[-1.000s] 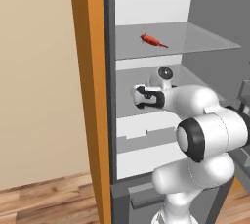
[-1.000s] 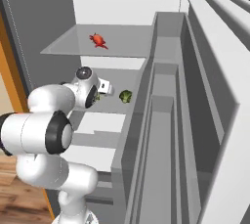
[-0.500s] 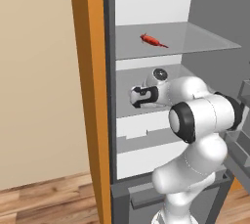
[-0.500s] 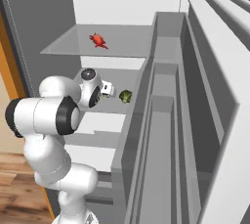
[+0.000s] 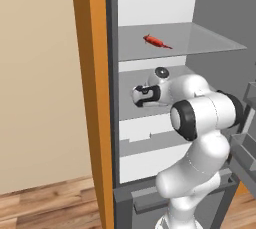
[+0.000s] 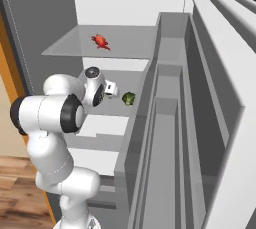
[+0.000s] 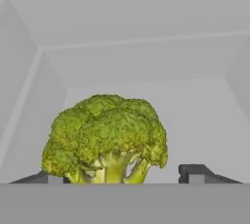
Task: Place one broccoli and one fish in each tupperware on the nearby counter, to pack two identical lunches.
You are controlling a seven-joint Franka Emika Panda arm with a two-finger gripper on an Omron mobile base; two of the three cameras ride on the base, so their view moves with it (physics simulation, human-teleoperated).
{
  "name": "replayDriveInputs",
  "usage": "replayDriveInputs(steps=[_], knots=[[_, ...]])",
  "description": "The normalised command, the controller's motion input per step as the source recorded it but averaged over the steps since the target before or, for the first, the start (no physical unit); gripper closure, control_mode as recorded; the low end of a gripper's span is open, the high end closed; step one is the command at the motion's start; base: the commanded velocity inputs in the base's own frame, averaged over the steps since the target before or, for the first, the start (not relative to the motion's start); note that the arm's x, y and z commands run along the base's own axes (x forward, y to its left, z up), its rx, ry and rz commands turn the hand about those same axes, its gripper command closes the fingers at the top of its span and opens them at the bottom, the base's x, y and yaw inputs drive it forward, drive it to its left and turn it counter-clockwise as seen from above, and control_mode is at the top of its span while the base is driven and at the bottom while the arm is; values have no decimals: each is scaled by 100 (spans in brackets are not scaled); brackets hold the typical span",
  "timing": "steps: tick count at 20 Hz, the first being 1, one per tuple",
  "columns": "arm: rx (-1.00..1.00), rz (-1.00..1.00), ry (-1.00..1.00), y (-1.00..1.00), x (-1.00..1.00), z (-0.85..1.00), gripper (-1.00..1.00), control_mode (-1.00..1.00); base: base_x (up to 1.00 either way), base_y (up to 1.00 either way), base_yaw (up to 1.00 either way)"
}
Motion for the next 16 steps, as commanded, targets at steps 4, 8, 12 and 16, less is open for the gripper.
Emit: replayDriveInputs(steps=[4,8,12,16], knots=[[0,0,1,3,4,-58,100,-100,0,0,0],[0,0,0,0,-21,-75,100,-100,0,0,0],[0,0,0,-1,-86,-47,100,-100,0,0,0],[0,0,0,-12,-100,6,100,-100,0,0,0]])
